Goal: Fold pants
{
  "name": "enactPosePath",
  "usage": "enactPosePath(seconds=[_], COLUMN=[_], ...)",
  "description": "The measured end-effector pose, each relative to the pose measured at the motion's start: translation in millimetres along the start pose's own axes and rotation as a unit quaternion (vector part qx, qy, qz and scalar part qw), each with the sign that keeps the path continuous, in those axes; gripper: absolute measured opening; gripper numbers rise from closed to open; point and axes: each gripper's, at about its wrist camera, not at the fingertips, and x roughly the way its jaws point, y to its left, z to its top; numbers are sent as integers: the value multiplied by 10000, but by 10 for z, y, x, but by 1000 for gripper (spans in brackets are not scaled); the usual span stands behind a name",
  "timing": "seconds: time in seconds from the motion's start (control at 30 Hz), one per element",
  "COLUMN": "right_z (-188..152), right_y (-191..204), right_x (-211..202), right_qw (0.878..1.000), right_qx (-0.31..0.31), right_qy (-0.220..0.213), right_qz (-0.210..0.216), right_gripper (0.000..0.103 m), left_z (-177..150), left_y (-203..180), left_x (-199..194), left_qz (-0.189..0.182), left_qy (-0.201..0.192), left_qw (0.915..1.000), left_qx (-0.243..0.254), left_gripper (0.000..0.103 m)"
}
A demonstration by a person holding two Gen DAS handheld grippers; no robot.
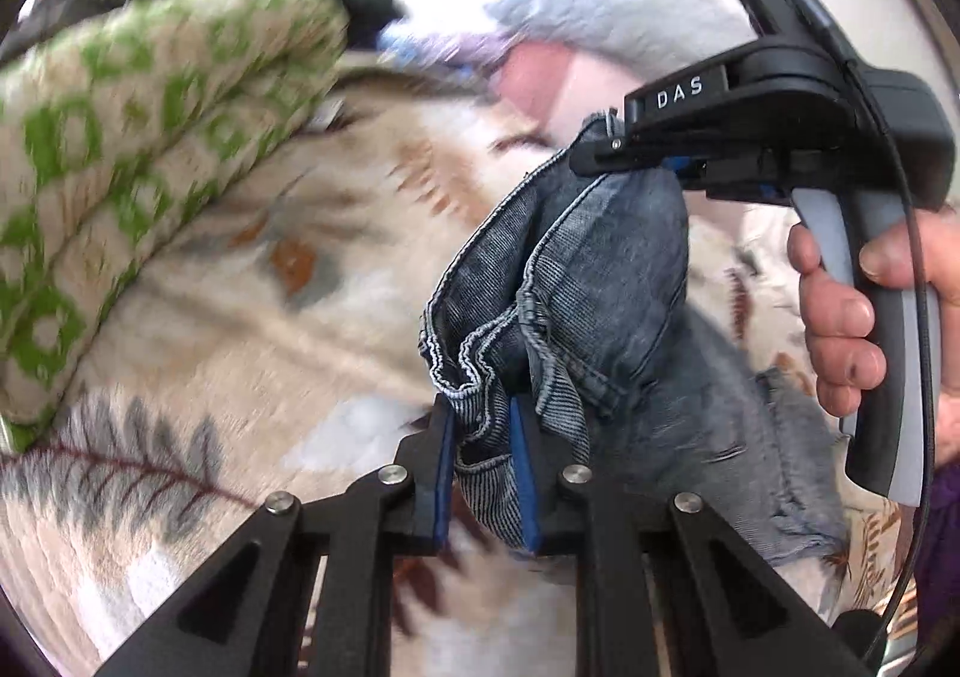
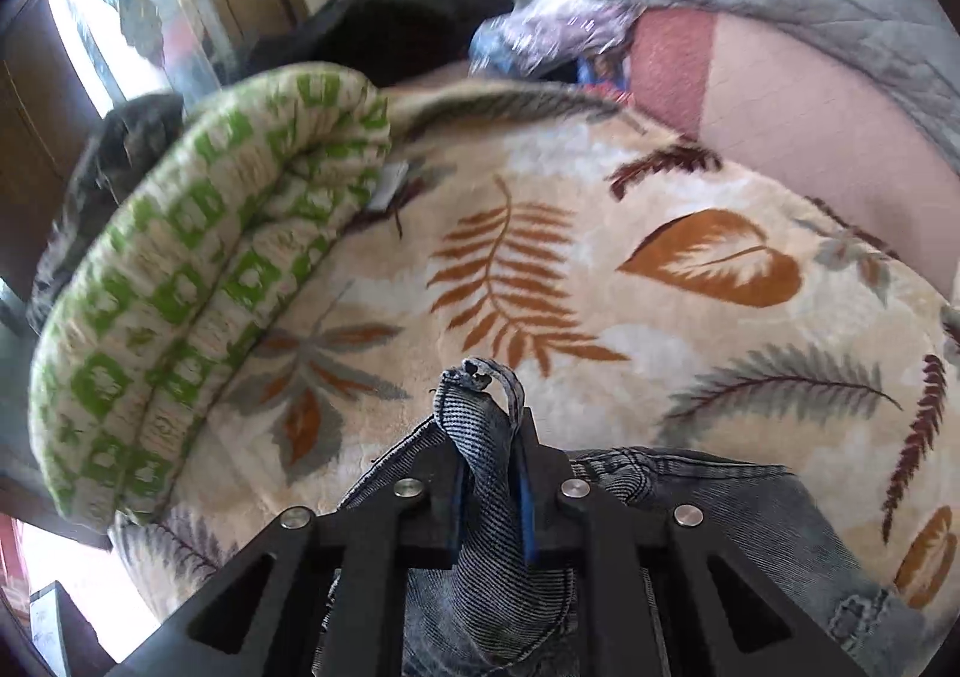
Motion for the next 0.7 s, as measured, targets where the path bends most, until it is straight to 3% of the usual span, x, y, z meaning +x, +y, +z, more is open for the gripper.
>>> enactPosePath(seconds=[0.13,0.2,0.27,0.47,0.57,0.7], right_z=[-45,-114,-237,-701,-998,-1448], right_y=[-326,-524,-762,-1667,-2175,-2843], right_x=[-500,-726,-961,-1444,-1556,-1660], right_qw=[9984,9967,9946,9838,9766,9615], right_qx=[311,451,628,1385,1788,2427], right_qy=[-477,-668,-828,-1138,-1198,-1283], right_qz=[22,7,-13,-5,-26,92], right_gripper=[14,14,14,14,14,14], left_z=[-32,-29,-64,-320,-434,-668], left_y=[-473,-747,-1054,-2035,-2444,-2955], left_x=[-190,-232,-286,-140,13,202], left_qz=[-377,-543,-953,-1693,-1961,-2101], left_qy=[-408,-473,-443,21,294,612], left_qw=[9963,9928,9876,9659,9574,9433], left_qx=[655,958,1170,1958,2097,2495], left_gripper=[17,17,14,10,10,10])
